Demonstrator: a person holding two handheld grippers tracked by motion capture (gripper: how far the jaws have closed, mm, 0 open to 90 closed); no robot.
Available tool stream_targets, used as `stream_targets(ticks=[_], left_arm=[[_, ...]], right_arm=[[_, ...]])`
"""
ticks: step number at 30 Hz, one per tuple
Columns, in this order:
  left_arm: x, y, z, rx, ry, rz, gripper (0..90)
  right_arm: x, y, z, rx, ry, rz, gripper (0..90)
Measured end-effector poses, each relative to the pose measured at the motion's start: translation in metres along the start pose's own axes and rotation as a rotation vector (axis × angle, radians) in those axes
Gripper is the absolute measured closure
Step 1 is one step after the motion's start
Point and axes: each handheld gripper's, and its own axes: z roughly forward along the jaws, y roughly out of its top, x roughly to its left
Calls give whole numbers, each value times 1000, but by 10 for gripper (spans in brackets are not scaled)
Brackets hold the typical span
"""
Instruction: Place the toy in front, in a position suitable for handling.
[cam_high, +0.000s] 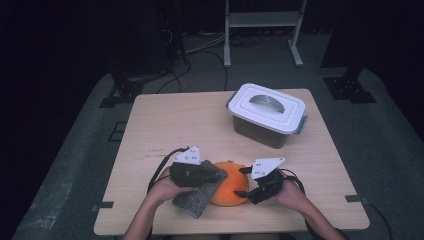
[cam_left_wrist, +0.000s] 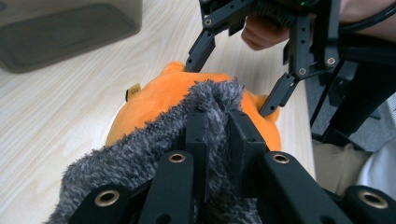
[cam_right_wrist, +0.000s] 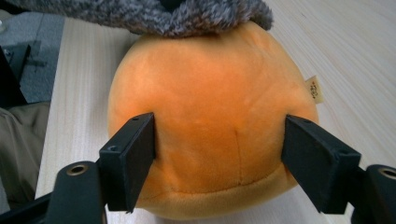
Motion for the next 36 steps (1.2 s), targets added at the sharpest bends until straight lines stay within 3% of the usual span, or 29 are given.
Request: stream_targets(ticks=[6, 10, 16, 23, 25, 29, 32, 36], left_arm=[[4, -14, -1, -1, 31, -45, 795], [9, -20, -3, -23, 47, -72, 796], [10, -21, -3, -34, 43, -82, 794], [1, -3, -4, -27, 26, -26, 791], [1, 0, -1, 1, 26, -17, 792], [0, -2, 7, -6, -23, -33, 793], [-2, -5, 5, 7, -28, -26, 792], [2, -16, -4, -3, -30, -50, 791]], right_arm=[[-1, -3, -11, -26, 7, 66, 234], [4, -2, -14, -57, 9, 52, 235], [6, -2, -12, -49, -11, 55, 218], [2, 3, 0, -34, -29, 32, 172], [1, 4, -3, -52, -30, 42, 177], [-2, 8, -4, -72, -11, 53, 186], [-1, 6, 4, -47, -7, 29, 212], [2, 1, 7, -65, 11, 7, 243]])
